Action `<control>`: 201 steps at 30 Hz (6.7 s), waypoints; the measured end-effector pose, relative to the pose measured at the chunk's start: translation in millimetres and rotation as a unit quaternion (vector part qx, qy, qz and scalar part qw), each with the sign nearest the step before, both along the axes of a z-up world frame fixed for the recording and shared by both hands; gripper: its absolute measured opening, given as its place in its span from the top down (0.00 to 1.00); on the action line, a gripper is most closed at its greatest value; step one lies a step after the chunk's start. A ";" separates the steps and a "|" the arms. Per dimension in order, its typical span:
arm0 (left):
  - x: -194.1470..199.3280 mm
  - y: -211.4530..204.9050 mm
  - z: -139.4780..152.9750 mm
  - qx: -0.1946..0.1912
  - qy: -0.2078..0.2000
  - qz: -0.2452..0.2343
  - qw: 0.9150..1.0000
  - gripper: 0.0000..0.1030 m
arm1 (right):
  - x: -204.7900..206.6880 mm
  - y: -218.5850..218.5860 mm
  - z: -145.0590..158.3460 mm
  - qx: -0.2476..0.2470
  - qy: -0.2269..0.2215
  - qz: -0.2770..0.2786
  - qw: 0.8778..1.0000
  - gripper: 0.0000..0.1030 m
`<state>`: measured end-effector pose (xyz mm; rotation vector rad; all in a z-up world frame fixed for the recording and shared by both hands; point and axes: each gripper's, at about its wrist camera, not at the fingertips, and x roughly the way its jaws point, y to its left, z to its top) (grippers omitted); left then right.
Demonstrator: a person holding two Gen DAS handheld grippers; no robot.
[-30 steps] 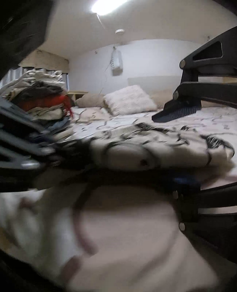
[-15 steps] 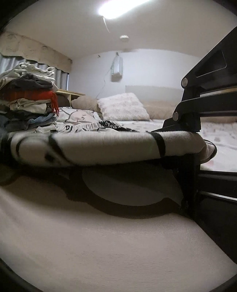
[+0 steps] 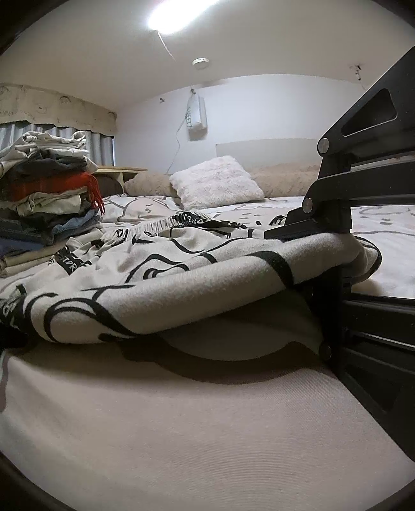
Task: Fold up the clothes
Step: 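Grasp the folded sweatshirt edges with both tools, then lift the folded sweatshirt with both tools and carry it toward the clothes stack, then lower the sweatshirt onto the clothes stack with both tools and release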
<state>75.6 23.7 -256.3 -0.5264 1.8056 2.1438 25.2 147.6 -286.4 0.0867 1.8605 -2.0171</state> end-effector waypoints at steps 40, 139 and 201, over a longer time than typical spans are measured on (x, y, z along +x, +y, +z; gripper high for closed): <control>-9.7 4.9 -9.2 0.069 -0.100 0.049 0.991 0.88 | 9.2 12.1 -5.5 0.000 -0.031 -0.001 1.000 0.85; -101.0 -414.5 289.8 0.285 0.020 0.319 0.904 0.40 | -109.6 -363.0 326.8 -0.207 -0.409 0.068 0.886 0.24; -78.8 -438.5 318.5 0.612 0.093 0.473 0.626 0.15 | -138.3 -274.4 291.8 -0.503 -0.412 0.002 0.760 0.09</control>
